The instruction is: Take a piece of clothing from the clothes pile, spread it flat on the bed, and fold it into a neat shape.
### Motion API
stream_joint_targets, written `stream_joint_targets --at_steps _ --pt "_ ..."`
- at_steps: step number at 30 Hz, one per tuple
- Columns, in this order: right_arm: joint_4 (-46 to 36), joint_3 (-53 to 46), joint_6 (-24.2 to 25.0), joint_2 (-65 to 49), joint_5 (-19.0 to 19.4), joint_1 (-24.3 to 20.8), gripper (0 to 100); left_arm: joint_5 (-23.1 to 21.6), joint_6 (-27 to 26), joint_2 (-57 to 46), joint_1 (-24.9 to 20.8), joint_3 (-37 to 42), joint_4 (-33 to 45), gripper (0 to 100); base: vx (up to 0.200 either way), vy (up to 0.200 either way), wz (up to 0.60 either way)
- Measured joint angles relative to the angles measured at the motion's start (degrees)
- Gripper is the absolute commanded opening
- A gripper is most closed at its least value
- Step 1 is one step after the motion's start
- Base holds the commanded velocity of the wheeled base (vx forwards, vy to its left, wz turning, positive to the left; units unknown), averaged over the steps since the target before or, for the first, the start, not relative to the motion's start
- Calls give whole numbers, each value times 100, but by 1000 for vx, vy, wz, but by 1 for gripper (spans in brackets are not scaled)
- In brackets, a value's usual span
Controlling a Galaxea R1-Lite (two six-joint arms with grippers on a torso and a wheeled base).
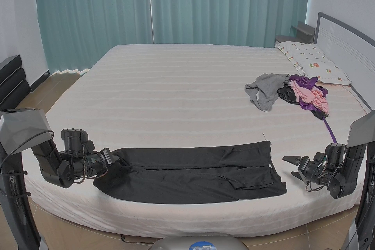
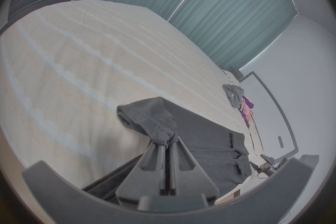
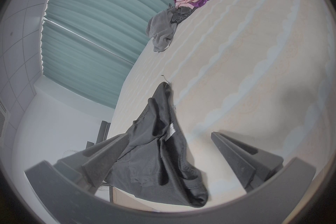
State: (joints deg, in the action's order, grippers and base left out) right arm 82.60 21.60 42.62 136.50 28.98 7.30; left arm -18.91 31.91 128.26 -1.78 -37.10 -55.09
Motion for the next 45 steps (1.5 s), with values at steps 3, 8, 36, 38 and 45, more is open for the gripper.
stream_joint_targets --at_steps 3,8,36,38,45 --pt "0 -9 0 0 2 0 100 24 76 -177 -96 33 35 0 0 -200 0" --pt "2 -28 2 0 2 0 100 118 84 -375 -293 110 51 0 0 -200 0" --pt "9 -60 0 0 2 -17 100 699 88 -866 -1731 -912 1913 0 0 -200 0" --pt "6 -60 0 0 0 -17 100 708 98 -852 -1831 -1095 2086 0 0 -200 0" --pt "9 -60 -6 0 -5 -22 100 903 372 -664 -2111 -1659 2288 0 0 -86 0"
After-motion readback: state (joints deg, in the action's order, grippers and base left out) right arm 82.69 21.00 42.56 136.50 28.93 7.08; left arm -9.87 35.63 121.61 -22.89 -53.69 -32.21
